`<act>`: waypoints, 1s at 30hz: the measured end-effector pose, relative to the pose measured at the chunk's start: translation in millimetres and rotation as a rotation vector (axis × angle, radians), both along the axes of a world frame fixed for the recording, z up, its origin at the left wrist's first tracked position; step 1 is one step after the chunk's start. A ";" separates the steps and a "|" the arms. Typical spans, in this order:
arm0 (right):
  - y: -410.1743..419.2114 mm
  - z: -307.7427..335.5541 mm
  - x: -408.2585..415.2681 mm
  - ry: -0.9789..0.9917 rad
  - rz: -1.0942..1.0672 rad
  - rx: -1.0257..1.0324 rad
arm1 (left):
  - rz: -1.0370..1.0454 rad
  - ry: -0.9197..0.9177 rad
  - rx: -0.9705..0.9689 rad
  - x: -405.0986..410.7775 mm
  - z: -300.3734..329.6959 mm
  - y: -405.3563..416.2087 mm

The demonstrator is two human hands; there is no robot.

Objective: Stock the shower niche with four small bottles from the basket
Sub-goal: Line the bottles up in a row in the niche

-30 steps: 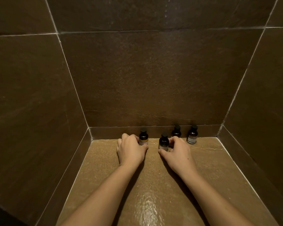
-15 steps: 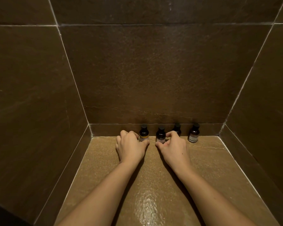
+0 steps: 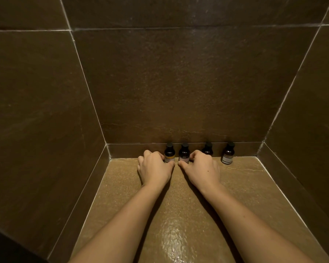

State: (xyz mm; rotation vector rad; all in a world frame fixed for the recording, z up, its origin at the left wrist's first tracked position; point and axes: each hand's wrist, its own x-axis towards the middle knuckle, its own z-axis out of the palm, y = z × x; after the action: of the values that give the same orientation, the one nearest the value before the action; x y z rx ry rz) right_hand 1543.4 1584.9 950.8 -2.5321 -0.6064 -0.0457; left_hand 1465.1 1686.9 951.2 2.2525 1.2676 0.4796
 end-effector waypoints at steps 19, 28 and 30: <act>-64.5 31.9 -53.5 0.329 0.156 0.212 | -0.173 -0.297 -0.057 -67.3 25.6 -40.0; -184.1 18.8 -169.7 0.369 0.427 0.176 | -0.420 -0.555 0.124 -214.7 -6.8 -139.0; -190.2 5.9 -175.2 0.392 0.446 0.139 | -0.540 -0.472 0.137 -224.0 -27.1 -145.3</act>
State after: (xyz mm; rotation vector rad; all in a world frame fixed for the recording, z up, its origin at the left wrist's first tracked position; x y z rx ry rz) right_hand 1368.3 1394.6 956.7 -2.1347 -0.9458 0.5337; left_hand 1241.1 1541.6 924.1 2.2786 0.3815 0.8361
